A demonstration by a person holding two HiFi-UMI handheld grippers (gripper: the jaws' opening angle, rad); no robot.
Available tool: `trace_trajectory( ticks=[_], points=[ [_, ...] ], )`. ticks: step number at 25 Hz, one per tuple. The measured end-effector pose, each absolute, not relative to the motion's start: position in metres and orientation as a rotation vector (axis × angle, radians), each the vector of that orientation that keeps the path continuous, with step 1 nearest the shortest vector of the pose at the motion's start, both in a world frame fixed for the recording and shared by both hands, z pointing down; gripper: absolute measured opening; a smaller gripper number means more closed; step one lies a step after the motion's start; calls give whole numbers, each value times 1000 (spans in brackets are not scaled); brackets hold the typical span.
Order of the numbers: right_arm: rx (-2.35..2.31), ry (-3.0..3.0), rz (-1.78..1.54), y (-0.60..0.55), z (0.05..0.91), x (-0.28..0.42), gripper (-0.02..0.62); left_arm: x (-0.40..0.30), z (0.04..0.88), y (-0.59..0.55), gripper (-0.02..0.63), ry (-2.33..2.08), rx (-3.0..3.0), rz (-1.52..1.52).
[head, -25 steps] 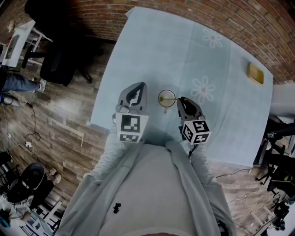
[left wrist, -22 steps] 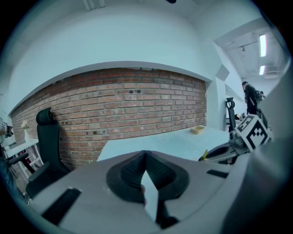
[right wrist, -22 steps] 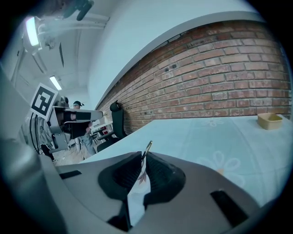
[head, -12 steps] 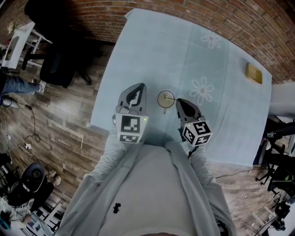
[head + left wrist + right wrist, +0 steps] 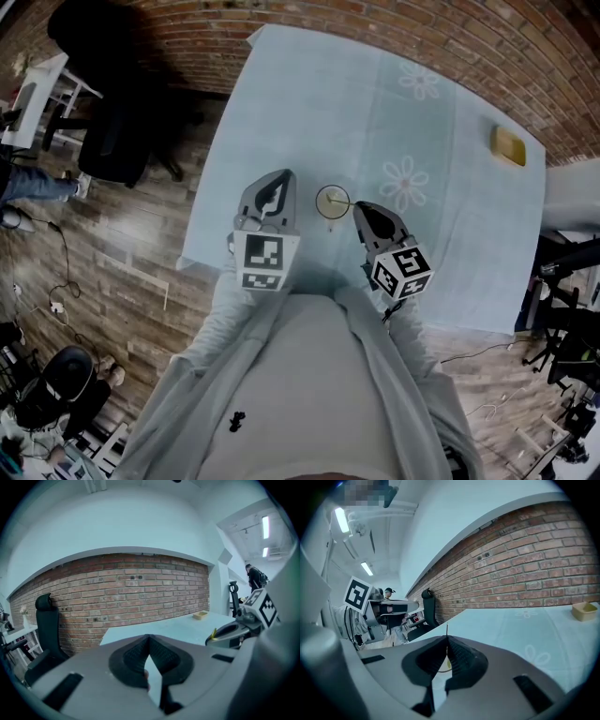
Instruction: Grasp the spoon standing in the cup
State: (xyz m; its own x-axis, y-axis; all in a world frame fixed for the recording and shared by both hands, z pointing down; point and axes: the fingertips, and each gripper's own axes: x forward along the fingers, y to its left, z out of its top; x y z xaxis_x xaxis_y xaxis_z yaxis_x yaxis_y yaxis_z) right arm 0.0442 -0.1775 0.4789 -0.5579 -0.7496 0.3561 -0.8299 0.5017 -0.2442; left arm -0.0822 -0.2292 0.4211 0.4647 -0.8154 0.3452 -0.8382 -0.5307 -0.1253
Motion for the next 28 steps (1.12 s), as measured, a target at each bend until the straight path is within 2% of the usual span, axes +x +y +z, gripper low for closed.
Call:
trace_trajectory(
  ticks=[12,28],
  points=[
    [1459,-2595,422,-167,424,61,18,-67,411,-225,17,-1452,2688,544],
    [1890,-2374,-70,-167,348,143,18,-58,398,-225,17,-1434,2731,515]
  ],
)
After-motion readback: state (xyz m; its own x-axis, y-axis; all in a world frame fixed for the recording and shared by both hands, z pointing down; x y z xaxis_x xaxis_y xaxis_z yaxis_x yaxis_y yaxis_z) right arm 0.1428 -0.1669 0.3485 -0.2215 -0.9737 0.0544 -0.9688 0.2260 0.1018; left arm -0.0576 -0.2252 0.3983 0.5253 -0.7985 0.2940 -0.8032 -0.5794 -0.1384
